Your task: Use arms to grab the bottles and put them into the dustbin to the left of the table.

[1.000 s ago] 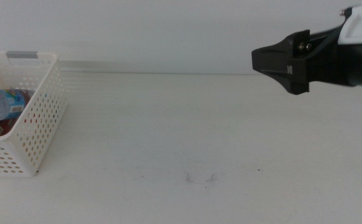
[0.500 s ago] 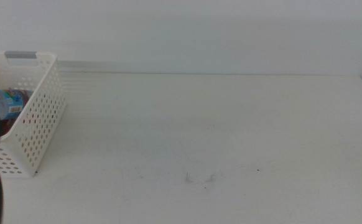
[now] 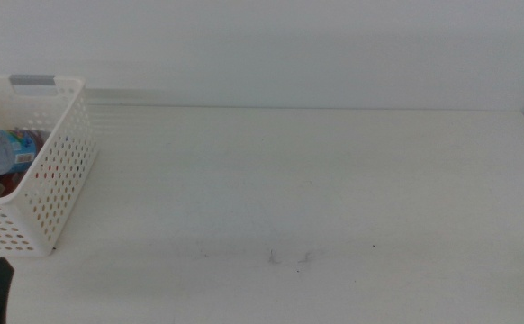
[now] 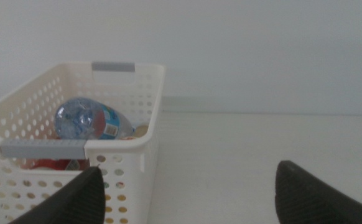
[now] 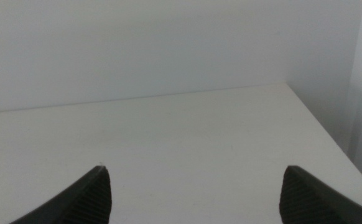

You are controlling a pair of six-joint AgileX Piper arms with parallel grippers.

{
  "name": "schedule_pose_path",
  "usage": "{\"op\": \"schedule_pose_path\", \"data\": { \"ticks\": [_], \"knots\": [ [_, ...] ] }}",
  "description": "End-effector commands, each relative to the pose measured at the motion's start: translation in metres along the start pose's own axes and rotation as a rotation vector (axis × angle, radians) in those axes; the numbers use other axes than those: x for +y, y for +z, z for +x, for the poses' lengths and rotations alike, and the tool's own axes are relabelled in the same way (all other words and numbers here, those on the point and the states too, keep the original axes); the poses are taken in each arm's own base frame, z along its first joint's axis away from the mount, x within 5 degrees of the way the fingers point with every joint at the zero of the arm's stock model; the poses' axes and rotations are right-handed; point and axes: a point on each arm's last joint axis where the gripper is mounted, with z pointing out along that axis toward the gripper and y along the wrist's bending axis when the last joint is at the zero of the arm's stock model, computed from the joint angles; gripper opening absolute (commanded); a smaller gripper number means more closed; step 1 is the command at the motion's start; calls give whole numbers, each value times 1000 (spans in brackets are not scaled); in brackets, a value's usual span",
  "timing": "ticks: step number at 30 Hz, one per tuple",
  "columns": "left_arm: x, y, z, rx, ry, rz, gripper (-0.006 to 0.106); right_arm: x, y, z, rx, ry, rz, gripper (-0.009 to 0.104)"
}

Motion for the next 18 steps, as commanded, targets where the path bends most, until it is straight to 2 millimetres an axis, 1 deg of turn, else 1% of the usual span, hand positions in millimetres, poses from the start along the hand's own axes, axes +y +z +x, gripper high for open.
{"op": "schedule_pose_path", "data": {
  "ticks": [1,7,18],
  "knots": [
    [1,0,-3,-43,-9,-6,94,-1,0,0,-9,-24,11,79],
    [1,-1,-5,-61,23,-11,94,-1,0,0,-11,-24,11,79],
    [1,-1,-5,-61,26,-12,94,-1,0,-1,-24,-24,7,79]
  ]
}}
